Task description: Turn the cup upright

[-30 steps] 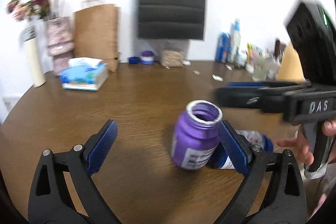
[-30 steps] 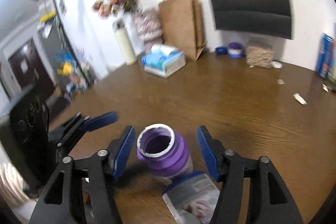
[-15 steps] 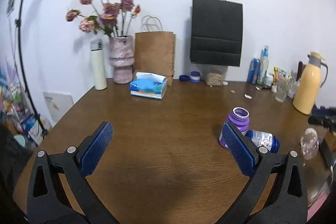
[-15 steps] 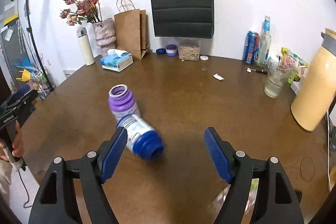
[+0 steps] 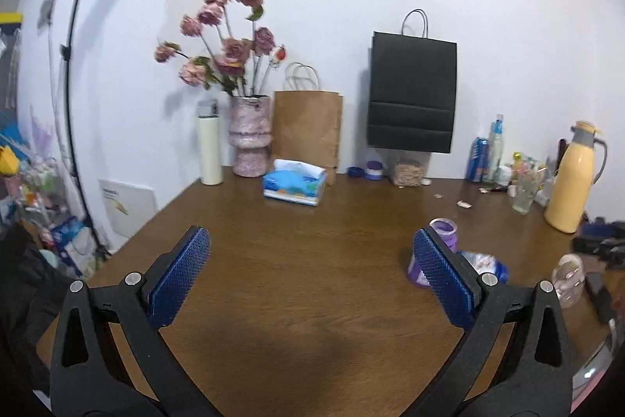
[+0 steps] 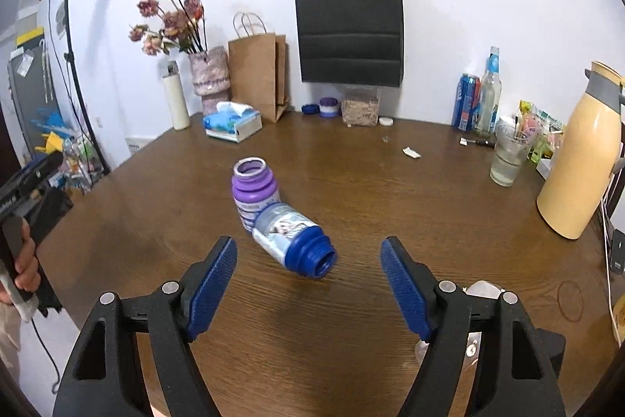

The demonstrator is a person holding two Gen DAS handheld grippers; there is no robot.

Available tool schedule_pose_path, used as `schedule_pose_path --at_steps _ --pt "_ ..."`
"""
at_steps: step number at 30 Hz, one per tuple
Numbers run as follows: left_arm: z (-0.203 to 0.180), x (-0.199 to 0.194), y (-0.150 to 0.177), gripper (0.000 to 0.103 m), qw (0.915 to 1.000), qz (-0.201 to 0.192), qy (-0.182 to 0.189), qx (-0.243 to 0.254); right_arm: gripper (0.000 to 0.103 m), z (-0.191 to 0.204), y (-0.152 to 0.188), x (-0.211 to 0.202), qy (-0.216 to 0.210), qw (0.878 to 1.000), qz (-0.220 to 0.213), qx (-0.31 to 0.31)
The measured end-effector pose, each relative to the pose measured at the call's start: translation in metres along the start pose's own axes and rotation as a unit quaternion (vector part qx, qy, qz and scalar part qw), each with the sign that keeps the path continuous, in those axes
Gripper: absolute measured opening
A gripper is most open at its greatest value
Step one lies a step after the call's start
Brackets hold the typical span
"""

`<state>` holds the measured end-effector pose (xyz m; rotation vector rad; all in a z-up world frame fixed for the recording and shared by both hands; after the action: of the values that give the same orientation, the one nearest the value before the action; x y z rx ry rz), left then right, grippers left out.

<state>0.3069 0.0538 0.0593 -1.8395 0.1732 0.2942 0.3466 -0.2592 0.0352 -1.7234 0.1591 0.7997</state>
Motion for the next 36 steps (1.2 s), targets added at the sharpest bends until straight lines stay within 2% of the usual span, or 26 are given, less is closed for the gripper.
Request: schedule_pose_path --at_steps 2,6,8,11,12,13,16,18,21,23,25,27,36 --pt "0.008 -0.020 0.016 0.103 0.9998 -0.017 -0.008 0.002 0.081 0.007 0.003 -0.014 0.017 1.000 -0.015 -0.003" --pt "0.022 -0.062 0.046 0.103 0.9991 -0.029 -0.026 0.015 0.081 0.043 0.020 -0.060 0.035 0.995 -0.085 -0.029" --pt "0.030 -0.088 0.063 0.103 0.9991 -0.012 -0.039 0.010 0.082 0.057 0.032 -0.074 0.041 0.994 -0.096 -0.036" --pt "0.039 -0.123 0.086 0.103 0.9989 0.003 -0.047 -0.007 0.088 0.084 0.055 -0.095 0.037 0.994 -0.101 -0.032" --pt "0.041 -0.137 0.099 0.103 0.9987 0.007 -0.047 -0.016 0.089 0.099 0.067 -0.106 0.029 0.993 -0.110 -0.042" --pt "0.042 -0.144 0.107 0.103 0.9987 0.008 -0.048 -0.016 0.089 0.109 0.074 -0.114 0.039 0.991 -0.116 -0.058" --pt "0.038 -0.170 0.140 0.103 0.9980 -0.021 -0.053 0.027 0.089 0.130 0.103 -0.135 0.100 0.982 -0.124 -0.097" --pt "0.031 -0.179 0.160 0.103 0.9970 -0.013 -0.045 0.061 0.089 0.143 0.122 -0.144 0.108 0.980 -0.133 -0.096" --pt "0.015 -0.196 0.156 0.103 0.9965 -0.044 -0.006 0.072 0.089 0.163 0.150 -0.148 0.068 0.986 -0.141 -0.056" --pt "0.010 -0.201 0.150 0.103 0.9957 -0.059 0.004 0.072 0.089 0.175 0.159 -0.145 0.037 0.989 -0.135 -0.048" --pt "0.008 -0.200 0.150 0.103 0.9959 -0.056 0.011 0.071 0.089 0.177 0.158 -0.145 0.046 0.988 -0.132 -0.065" --pt "0.009 -0.199 0.149 0.103 0.9962 -0.055 0.008 0.067 0.089 0.173 0.155 -0.148 0.042 0.987 -0.144 -0.055" --pt "0.003 -0.200 0.147 0.103 0.9951 -0.059 0.021 0.076 0.089 0.164 0.154 -0.147 0.052 0.988 -0.139 -0.049"
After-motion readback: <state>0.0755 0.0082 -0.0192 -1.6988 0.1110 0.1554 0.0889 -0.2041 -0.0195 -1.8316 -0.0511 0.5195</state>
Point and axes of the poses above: each gripper's, at about its wrist camera, not at the fingertips, and x roughly the way its jaws point, z to its left, y to its underside, the point moved 10 cm from there along x, roughly the way its jaws point, and after that the axes turned 15 degrees about -x, right-handed, at the moved point
